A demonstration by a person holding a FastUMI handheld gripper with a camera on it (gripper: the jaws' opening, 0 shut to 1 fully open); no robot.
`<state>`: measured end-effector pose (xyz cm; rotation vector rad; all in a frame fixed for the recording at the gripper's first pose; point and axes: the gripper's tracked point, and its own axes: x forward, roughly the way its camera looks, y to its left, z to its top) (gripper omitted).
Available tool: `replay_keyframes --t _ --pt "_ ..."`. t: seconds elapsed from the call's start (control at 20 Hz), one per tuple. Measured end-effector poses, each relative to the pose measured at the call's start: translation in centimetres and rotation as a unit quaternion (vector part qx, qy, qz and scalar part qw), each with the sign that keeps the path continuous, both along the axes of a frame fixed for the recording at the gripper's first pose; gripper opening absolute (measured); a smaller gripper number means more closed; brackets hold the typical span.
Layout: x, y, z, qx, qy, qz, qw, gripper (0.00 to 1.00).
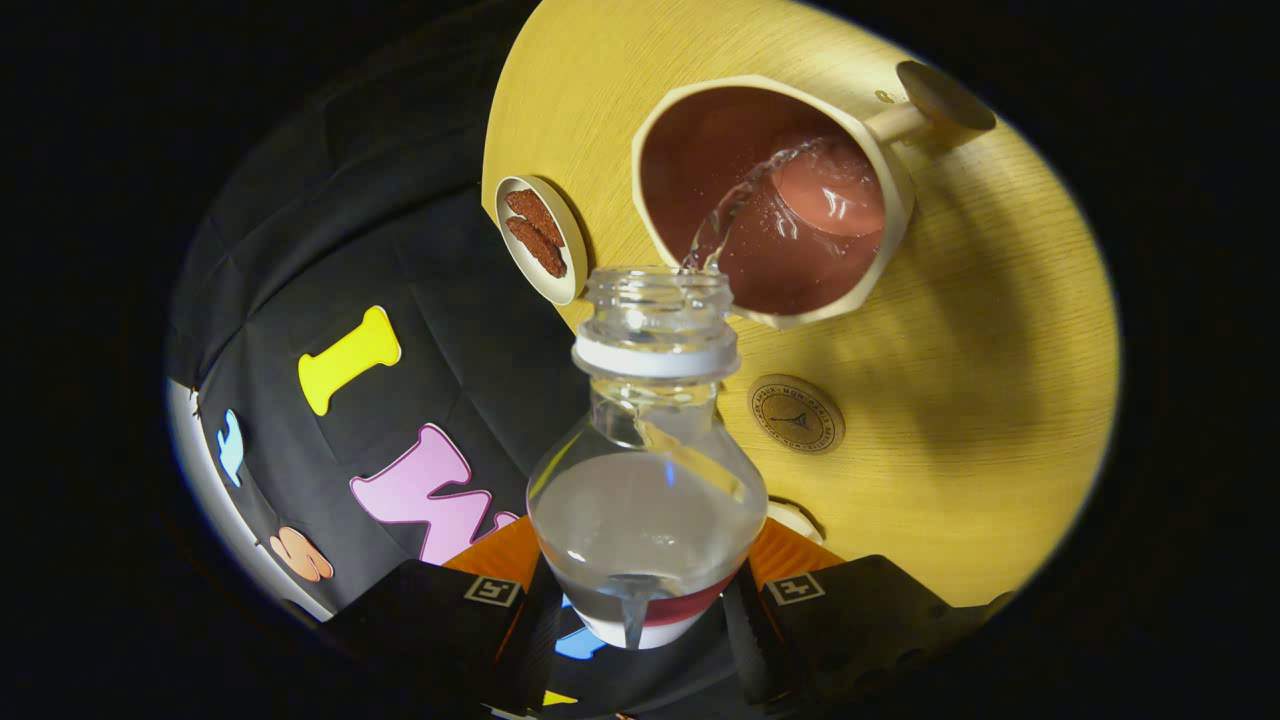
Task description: Take the bottle from table, then pour the juice into the cup, finally place the bottle on the coaster
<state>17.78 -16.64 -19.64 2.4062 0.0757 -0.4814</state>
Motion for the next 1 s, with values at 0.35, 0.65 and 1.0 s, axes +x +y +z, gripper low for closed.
replay_keyframes --t 0.35,0.65,1.0 --pt "0.2 -0.7 0.8 0.05 -0.02 -0.033 0.998 0.74" --pt "0.1 -1.2 1.2 0.078 -0.03 -0.053 0.995 0.74" --pt "0.1 -2.2 1.9 0.099 -0.045 -0.077 0.991 0.74"
